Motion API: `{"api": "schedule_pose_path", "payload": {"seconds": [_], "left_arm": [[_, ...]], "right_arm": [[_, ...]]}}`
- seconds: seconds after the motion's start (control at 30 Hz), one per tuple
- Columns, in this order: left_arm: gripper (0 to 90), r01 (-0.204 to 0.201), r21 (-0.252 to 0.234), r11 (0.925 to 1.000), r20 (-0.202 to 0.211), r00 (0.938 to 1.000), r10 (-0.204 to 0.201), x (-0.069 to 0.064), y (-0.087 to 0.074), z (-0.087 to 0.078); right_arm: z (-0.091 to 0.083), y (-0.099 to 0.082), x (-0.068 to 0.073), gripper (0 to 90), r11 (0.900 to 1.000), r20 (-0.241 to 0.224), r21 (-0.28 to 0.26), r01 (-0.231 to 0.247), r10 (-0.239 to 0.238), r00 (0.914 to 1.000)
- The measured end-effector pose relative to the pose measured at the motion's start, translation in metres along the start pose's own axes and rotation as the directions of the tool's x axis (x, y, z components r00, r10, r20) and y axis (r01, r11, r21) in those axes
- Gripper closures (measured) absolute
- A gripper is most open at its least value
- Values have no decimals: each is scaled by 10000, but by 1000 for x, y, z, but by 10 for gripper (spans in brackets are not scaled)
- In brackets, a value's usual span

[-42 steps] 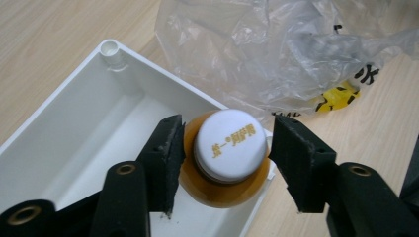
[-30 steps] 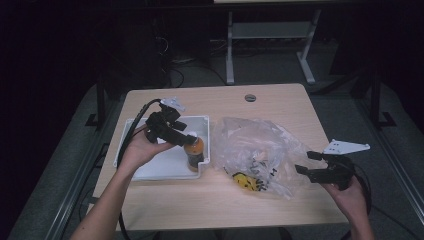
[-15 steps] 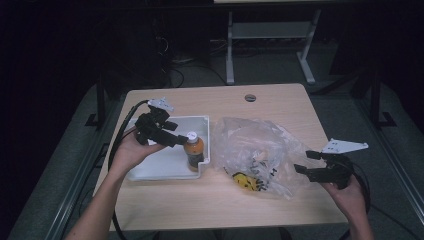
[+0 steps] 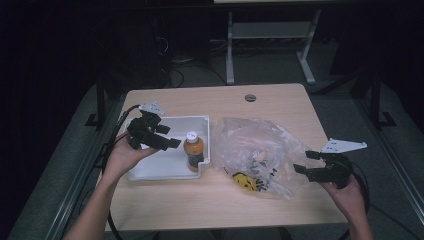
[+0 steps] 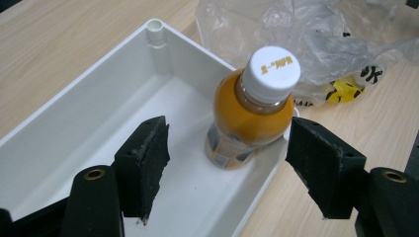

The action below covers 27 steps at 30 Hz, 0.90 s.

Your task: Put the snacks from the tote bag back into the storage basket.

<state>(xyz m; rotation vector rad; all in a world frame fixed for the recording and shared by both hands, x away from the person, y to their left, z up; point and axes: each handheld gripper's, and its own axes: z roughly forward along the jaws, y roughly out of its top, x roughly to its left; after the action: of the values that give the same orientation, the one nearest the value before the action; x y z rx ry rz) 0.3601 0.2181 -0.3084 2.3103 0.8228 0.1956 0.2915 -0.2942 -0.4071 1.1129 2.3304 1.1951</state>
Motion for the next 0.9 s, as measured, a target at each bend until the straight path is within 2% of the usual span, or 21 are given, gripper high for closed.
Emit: {"api": "schedule_pose_path", "payload": {"seconds": [0.43, 0.5, 0.63, 0.9], "left_arm": [[315, 370, -38, 9993, -3, 9993, -370, 9, -19, 3], [315, 276, -8, 9996, -12, 9996, -276, 10, -21, 2], [315, 358, -52, 9993, 0, 9994, -358, 11, -26, 2], [308, 549, -150, 9984, -187, 9983, -552, 15, -34, 1]], "right_arm": [[-1, -2, -3, 275, 10000, 91, 26, 17, -17, 10000], [-2, -2, -2, 274, 10000, 114, 47, -22, 21, 9999], [-3, -2, -2, 272, 10000, 146, -3, -50, 50, 9999], [-5, -2, -3, 270, 10000, 184, -90, -18, 20, 9998]]}}
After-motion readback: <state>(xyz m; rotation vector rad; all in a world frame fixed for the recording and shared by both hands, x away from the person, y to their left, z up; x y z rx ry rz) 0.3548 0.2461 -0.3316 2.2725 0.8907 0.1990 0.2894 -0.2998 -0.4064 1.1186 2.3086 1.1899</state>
